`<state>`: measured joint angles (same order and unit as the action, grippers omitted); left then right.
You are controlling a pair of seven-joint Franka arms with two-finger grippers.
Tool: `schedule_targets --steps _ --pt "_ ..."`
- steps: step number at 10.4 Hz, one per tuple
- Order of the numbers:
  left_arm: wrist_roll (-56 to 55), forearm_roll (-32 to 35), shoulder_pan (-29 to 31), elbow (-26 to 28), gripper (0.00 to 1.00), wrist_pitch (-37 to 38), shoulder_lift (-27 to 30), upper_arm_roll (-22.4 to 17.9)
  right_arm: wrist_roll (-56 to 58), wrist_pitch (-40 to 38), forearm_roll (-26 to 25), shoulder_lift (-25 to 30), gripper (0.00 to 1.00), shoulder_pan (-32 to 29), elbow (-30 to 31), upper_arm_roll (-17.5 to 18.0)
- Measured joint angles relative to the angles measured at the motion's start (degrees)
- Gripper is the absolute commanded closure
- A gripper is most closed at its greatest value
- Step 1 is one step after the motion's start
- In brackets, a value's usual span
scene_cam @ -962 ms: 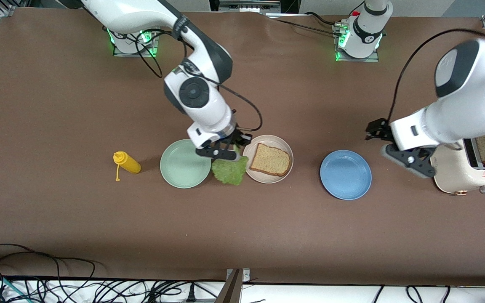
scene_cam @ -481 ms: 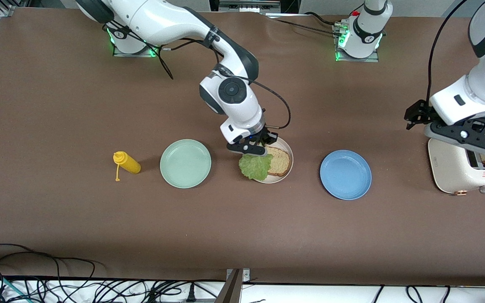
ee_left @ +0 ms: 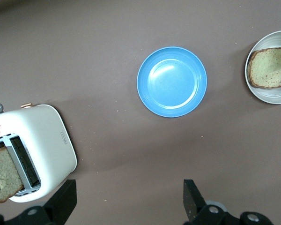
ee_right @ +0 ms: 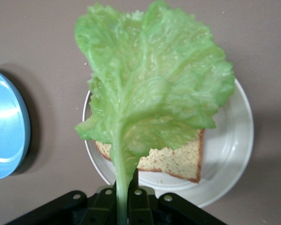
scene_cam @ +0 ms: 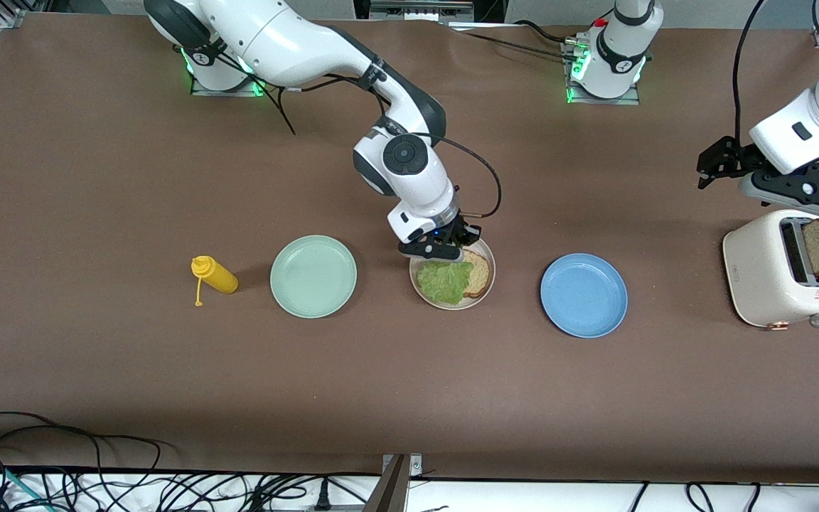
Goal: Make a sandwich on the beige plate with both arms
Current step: 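Lower the lettuce onto the bread and open the right gripper, then move the right gripper back toward the yellow squeeze bottle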
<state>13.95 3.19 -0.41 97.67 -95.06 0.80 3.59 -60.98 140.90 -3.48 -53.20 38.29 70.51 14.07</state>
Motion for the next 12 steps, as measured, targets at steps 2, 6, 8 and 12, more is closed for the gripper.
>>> schedule_targets --steps 2,6,8,12 --pt "-0.08 0.0 -0.11 0.0 0.0 0.01 0.02 0.0 -1.63 3.6 0.0 -1.78 0.86 0.85 -0.04 0.0" --pt "-0.2 0.0 -0.11 -0.18 0.0 -0.06 -0.08 -0.17 -4.56 5.11 0.0 -2.91 0.34 1.54 -0.17 -0.02" --pt "-0.26 -0.01 -0.1 -0.73 0.0 -0.2 -0.5 -0.56 -7.76 4.46 0.0 -2.85 0.22 1.61 -0.59 -0.02" --pt "-1.35 -0.03 -0.13 -1.79 0.0 -0.31 -1.34 -0.55 -9.29 -11.23 0.0 1.69 0.0 -1.95 -3.74 -0.79"
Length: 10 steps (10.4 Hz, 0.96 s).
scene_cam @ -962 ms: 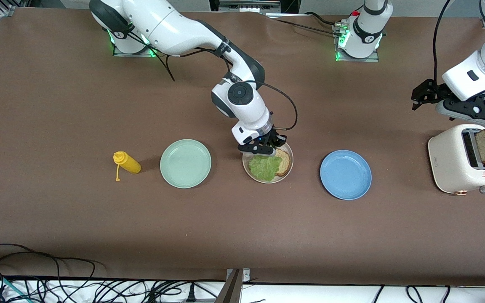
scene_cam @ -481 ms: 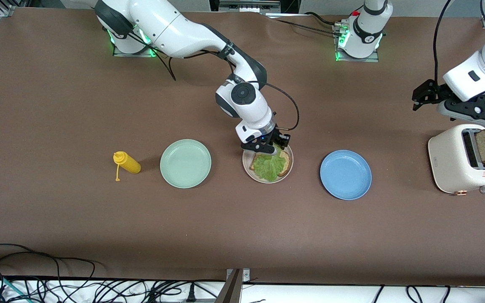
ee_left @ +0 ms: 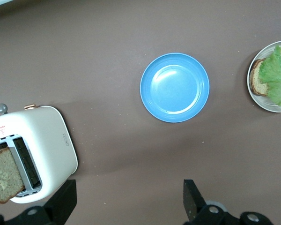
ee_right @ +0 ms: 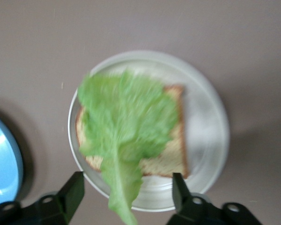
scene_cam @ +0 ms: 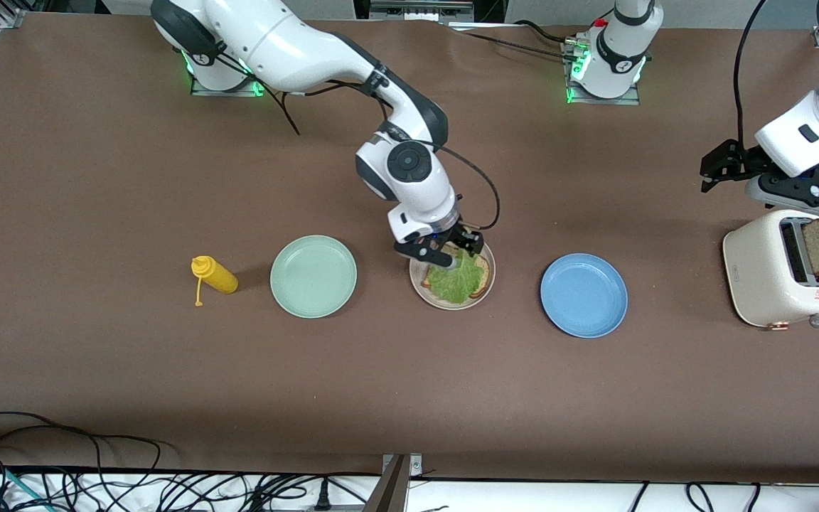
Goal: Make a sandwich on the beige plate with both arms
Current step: 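Move the right gripper back toward the yellow squeeze bottle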
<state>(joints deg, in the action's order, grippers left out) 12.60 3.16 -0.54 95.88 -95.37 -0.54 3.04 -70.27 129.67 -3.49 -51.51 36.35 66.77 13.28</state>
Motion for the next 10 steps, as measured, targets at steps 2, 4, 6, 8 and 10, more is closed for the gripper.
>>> schedule_targets --steps 2,4,6,8,10 --pt "-0.04 -0.01 -0.01 -0.05 0.0 0.0 -0.21 0.0 1.23 -12.02 -0.01 5.26 0.0 -4.22 -0.21 -0.03" --pt "-0.05 -0.01 -0.02 -0.1 0.0 0.0 -0.31 0.0 5.17 -22.28 -0.05 9.23 0.0 -7.81 -0.17 -0.08" --pt "-0.06 -0.02 -0.07 -0.14 0.0 0.01 -0.42 0.03 10.53 -30.56 -0.82 12.01 0.0 -10.21 -0.12 -1.56" --pt "-0.09 -0.02 -0.06 -0.23 0.0 0.01 -0.47 -0.03 22.3 -35.2 -0.91 15.57 0.0 -10.73 1.09 -6.55" --pt "-0.09 -0.02 -0.05 -0.26 0.0 0.01 -0.5 -0.06 30.78 -36.63 -0.91 20.79 0.0 -10.92 5.61 -10.84"
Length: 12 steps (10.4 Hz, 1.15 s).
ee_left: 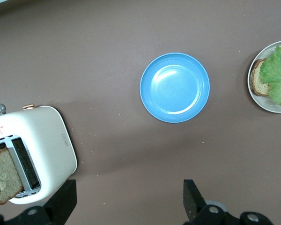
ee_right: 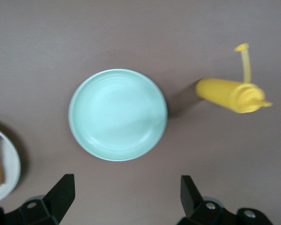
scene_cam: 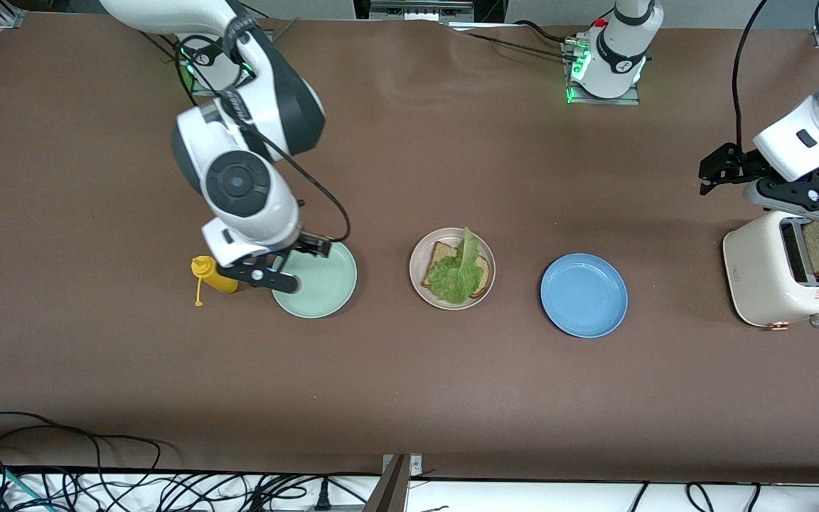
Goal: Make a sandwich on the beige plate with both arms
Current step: 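Move the right gripper back toward the yellow squeeze bottle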
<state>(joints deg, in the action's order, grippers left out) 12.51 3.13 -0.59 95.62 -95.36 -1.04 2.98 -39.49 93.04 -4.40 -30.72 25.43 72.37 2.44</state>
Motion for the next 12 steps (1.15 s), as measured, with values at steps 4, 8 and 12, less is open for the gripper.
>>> schedule_targets --steps 4,8,12 --pt "0.0 0.0 0.0 -0.03 0.0 0.0 -0.02 -0.04 10.31 -0.1 0.0 5.64 0.0 0.0 7.34 -4.57" --pt "-0.04 0.0 -0.12 -0.03 0.0 0.01 -0.19 -0.02 22.18 1.9 0.0 10.15 0.0 -0.08 13.99 -8.96" --pt "-0.1 0.0 -0.11 -0.04 0.0 0.01 -0.27 -0.04 36.53 7.08 0.0 14.46 0.0 -0.31 19.92 -10.56"
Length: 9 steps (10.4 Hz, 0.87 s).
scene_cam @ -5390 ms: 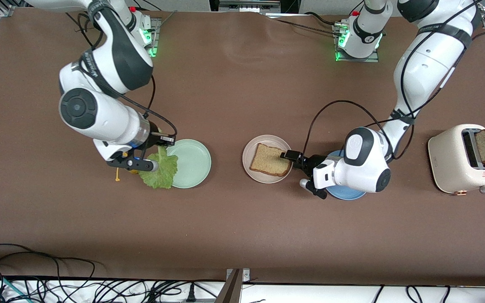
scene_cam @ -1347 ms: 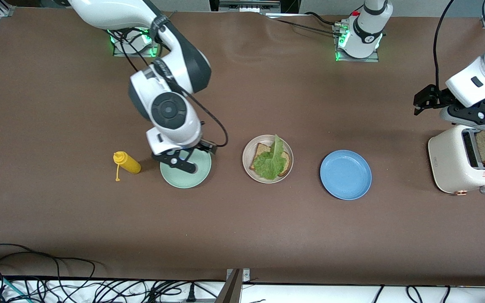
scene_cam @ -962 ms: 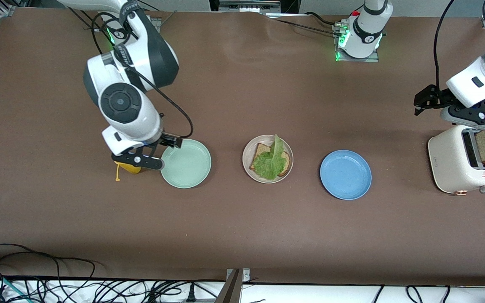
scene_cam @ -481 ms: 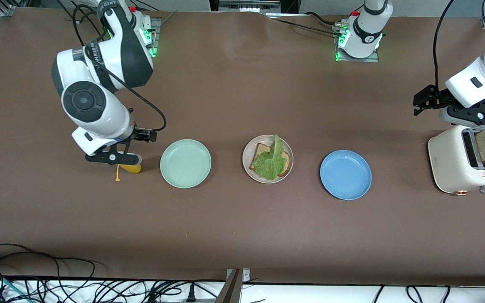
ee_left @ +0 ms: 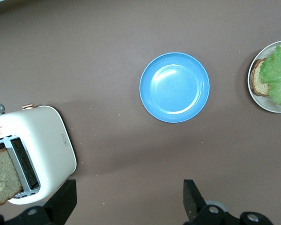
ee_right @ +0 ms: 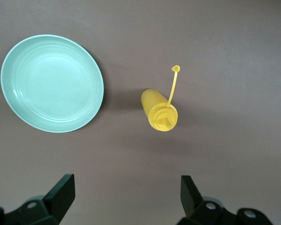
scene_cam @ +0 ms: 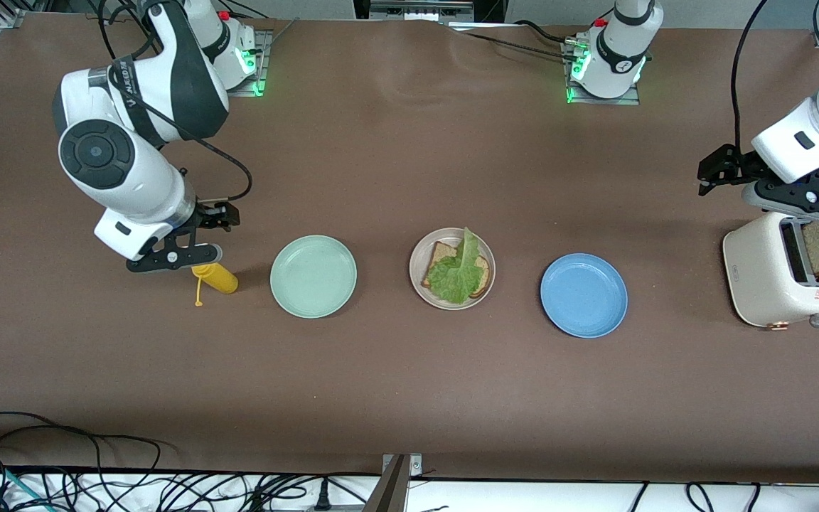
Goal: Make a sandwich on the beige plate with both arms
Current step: 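Move the right gripper back toward the yellow squeeze bottle, then lower the right gripper and grasp the yellow squeeze bottle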
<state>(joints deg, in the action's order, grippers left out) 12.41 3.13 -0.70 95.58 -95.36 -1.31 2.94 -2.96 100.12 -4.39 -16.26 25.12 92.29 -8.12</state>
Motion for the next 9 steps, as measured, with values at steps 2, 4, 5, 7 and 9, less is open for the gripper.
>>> schedule_targets --steps 2,4,5,7,9 --pt "0.0 0.0 0.0 0.0 0.0 0.0 -0.06 0.0 9.0 4.78 0.0 1.61 0.0 -1.67 2.97 -0.16" --pt "0.0 -0.01 0.0 0.0 0.0 0.0 -0.07 0.01 18.13 12.24 0.0 4.21 0.0 -4.25 8.67 -0.29" --pt "0.0 -0.01 -0.01 0.0 0.0 0.0 -0.08 0.03 22.48 15.92 0.0 5.58 0.0 -5.39 11.9 -0.31" --pt "0.0 -0.01 -0.06 0.0 0.0 0.0 -0.08 0.1 30.44 22.53 0.47 7.85 0.0 -7.63 17.94 -0.34" --pt "0.0 -0.01 -0.34 0.0 0.0 0.0 -0.08 0.26 38.65 26.35 5.34 9.47 0.0 -9.33 22.35 -0.38"
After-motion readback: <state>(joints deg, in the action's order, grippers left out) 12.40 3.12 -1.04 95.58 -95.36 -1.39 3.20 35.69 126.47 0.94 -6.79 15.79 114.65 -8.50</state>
